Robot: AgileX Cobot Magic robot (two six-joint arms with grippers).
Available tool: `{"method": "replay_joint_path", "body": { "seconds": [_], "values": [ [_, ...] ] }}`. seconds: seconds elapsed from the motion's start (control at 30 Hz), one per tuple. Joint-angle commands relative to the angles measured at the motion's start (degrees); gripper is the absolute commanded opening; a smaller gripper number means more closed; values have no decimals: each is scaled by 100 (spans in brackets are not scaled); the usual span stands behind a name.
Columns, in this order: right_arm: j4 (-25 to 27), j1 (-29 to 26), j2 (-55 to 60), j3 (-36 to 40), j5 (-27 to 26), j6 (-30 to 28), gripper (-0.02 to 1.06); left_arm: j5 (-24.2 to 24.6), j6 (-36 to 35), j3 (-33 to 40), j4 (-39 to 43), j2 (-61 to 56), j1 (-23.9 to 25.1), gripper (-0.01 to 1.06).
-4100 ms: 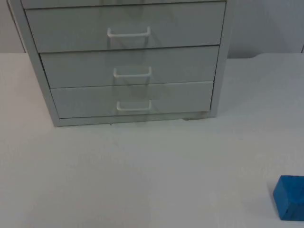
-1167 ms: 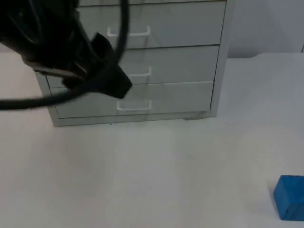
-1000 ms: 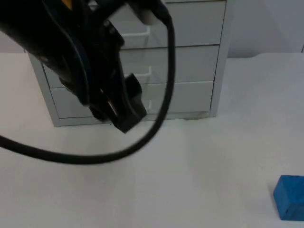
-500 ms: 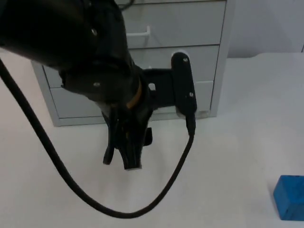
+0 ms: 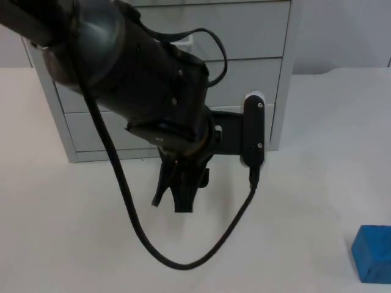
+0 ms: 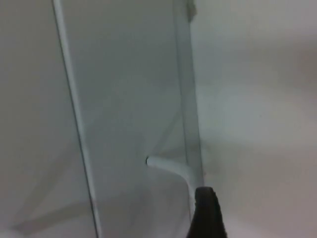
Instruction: Open the drawer with the left hand, place the block into the drawer with the right hand, then close the drawer with the left hand.
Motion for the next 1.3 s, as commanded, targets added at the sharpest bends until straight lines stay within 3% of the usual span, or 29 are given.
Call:
{"method": "replay_joint_path", "body": {
  "seconds": [0.0,0.27,0.6,1.0,1.2,1.27],
  "values": [
    [-38,-43,-10,3,-43,-32,105,61,-83,-79,63,70,135,57],
    [-38,-43,-10,3,-87,-32,105,-336,-83,-113,-2,75,708,57],
    [-38,-43,-10,3,-126,-32,105,-744,-83,-113,18,75,754,57],
    [-38,-43,-10,3,-139,-32,105,-682,-83,-113,170,450,754,57],
    [-38,-43,-10,3,-150,-32,105,-695,-475,-113,424,570,875,57],
    [-38,-43,-10,3,-150,-32,105,-680,-487,-113,311,583,918,49]
  ]
}}
